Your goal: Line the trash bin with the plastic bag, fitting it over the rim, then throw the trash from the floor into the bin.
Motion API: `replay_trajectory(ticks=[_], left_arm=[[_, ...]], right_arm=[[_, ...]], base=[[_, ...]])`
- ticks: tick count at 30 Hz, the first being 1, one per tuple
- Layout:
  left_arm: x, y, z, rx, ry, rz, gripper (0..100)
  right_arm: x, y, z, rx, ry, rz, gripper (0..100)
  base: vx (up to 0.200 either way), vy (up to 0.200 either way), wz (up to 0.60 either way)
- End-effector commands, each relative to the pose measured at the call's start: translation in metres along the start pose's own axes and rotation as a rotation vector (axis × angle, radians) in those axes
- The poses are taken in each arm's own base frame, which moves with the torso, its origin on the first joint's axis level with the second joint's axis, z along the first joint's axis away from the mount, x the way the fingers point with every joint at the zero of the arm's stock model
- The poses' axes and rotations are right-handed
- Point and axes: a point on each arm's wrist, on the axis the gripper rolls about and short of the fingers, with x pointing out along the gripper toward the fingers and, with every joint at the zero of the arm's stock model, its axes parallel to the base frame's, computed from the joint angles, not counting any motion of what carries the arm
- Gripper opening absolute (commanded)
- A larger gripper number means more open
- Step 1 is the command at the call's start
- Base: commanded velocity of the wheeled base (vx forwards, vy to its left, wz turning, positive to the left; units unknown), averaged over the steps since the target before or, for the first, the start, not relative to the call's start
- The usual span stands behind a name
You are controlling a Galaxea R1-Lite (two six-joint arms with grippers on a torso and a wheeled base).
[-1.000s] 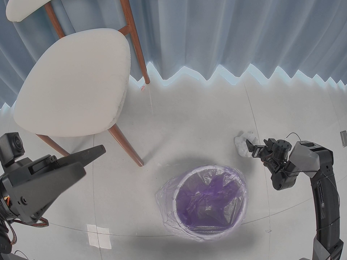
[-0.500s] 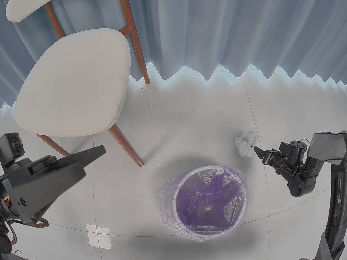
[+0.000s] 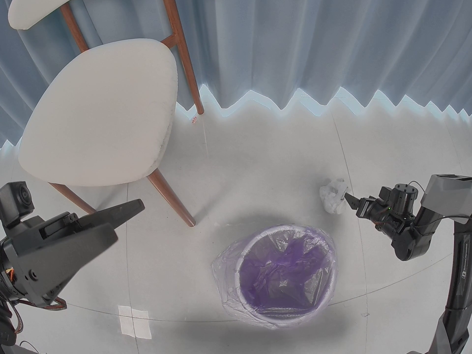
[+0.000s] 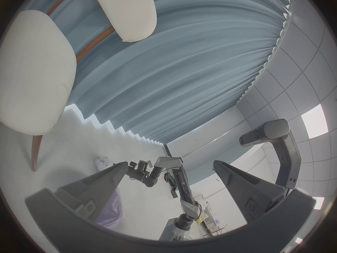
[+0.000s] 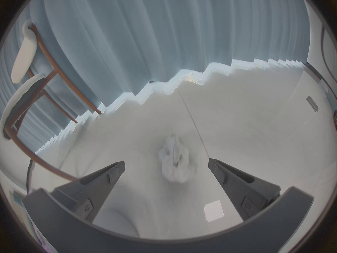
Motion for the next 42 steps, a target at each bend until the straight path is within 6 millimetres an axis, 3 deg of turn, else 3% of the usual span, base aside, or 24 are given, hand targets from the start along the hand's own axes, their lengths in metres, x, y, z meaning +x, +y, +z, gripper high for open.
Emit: replay_trajectory(ticks=[1,6,17,36,37,42], left_arm=[[0.001,0.001,-0.001,-0.004,0.003,0.004,100],[0.001,0.002,-0.001,-0.004,0.003,0.004,100],[0.001,0.003,-0.001,-0.006,0.005,0.011,100],[0.001,0.003,-0.001,-0.006,0.005,0.013,100],[0.001,0.003,-0.001,-0.006,0.005,0.013,100],[0.002,0.003,0.000,-0.005,0.001,0.012,100]], right_arm=[[0.070,-0.027,-0.017,-0.030,-0.049,-0.028,100],[0.090,-0.033,-0.028,-0.071,-0.074,-0.024,100],[0.115,-0.034,-0.039,-0.076,-0.088,-0.011,100],[0.129,-0.030,-0.046,-0.080,-0.088,0.003,100],[0.130,-0.029,-0.047,-0.080,-0.088,0.005,0],[0.130,-0.028,-0.046,-0.082,-0.094,0.009,0]], base=[[0.000,0.000,0.00],[0.000,0.000,0.00],[0.000,0.000,0.00],[0.000,0.000,0.00],[0.000,0.000,0.00],[0.000,0.000,0.00]])
